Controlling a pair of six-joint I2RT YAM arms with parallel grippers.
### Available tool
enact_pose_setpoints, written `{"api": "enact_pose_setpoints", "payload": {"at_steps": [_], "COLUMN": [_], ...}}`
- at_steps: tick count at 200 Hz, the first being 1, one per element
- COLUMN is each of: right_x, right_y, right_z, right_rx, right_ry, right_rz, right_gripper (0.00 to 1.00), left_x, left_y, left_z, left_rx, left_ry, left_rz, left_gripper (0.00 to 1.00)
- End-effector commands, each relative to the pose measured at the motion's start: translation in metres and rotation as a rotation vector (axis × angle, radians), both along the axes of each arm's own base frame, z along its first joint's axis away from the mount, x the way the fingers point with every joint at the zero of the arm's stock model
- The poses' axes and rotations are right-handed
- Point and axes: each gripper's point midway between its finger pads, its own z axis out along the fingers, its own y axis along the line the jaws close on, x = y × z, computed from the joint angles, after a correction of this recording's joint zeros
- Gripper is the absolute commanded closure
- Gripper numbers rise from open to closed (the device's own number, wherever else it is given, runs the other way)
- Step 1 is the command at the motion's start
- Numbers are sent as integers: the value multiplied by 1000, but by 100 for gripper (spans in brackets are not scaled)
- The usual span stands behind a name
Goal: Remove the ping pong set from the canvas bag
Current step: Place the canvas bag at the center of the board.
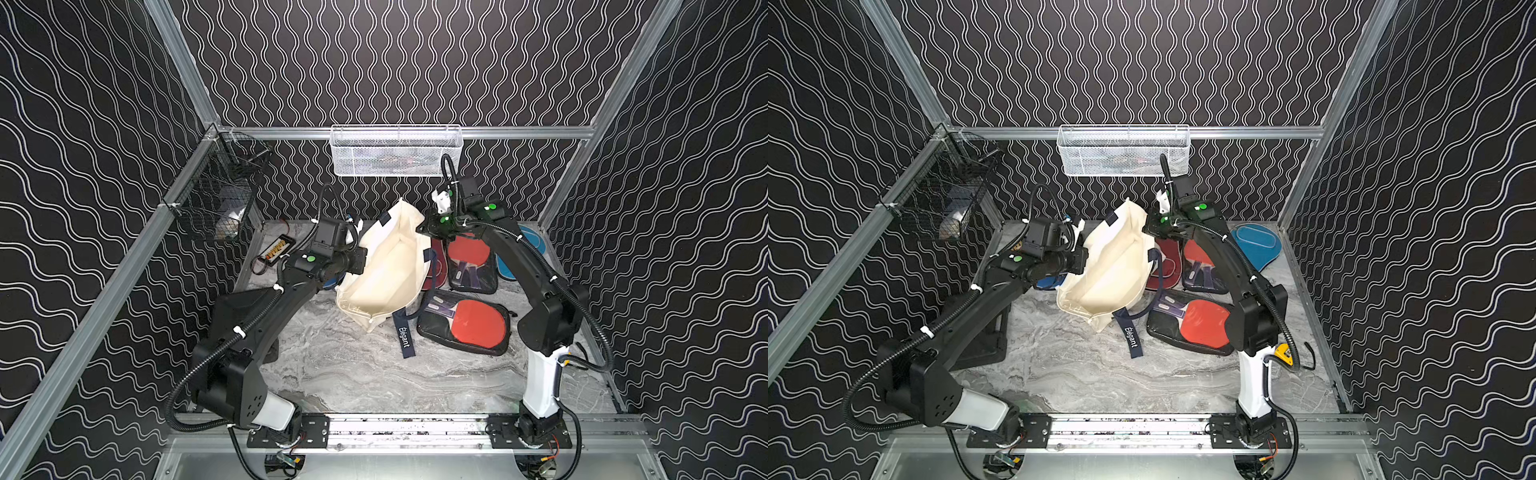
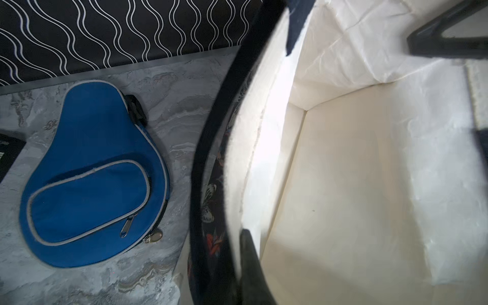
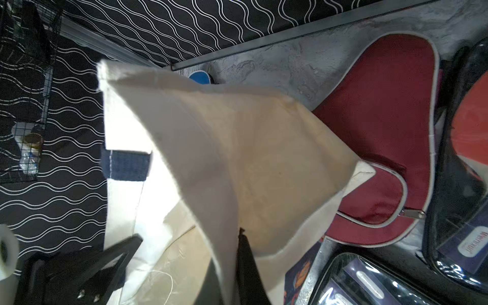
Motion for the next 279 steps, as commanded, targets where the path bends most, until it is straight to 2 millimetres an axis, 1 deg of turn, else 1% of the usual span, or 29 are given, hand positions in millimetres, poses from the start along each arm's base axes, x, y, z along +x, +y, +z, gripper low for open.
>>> {"api": "enact_pose_setpoints", "payload": {"at_steps": [1,19,29,30,33,43,44,46,59,78,96,121,135,154,183,203,232,258,279], "right_x": [-8,-13,-15,-17,-19,-23,-26,-30,-40,-58,-76,-102,-117,-135,-157,-161,-157,-152,-150], "right_y": [4,6,7,6,5,3,8,12,14,20,28,36,40,48,61,66,71,77,81], "right_z": [-11,-13,-21,-14,-8,-8,-8,-8,-5,-1,2,7,7,2,-15,-18,-24,-38,-46], "right_rx": [-22,-17,-22,-15,-9,-5,-5,-3,10,27,4,-23,-27,-11,-26,-30,-80,-124,-143], "right_ry": [31,34,52,40,29,32,32,34,35,34,36,27,31,47,80,87,91,108,125], "right_rz": [44,48,46,45,43,34,45,53,41,49,81,105,112,125,161,183,232,289,336], "right_gripper": [100,100,100,100,100,100,100,100,100,100,100,100,100,100,100,100,100,100,100], "left_x": [-4,-11,-15,-15,-16,-21,-22,-23,-28,-35,-43,-55,-61,-69,-81,-90,-105,-116,-123], "left_y": [1,3,4,4,5,6,6,7,11,17,21,26,31,37,42,41,35,31,22], "left_z": [2,9,14,14,16,22,23,24,31,35,33,21,19,17,17,19,21,22,24], "left_rx": [-2,-6,-7,-7,-9,-9,-9,-9,-3,12,-4,-11,-19,-24,-40,-68,-121,-161,-231], "left_ry": [4,4,4,5,4,5,5,5,2,14,36,86,103,117,120,123,134,147,159], "left_rz": [1,3,4,3,3,3,3,4,16,38,54,68,79,99,116,109,85,69,48], "left_gripper": [100,100,100,100,100,100,100,100,100,100,100,100,100,100,100,100,100,100,100]}}
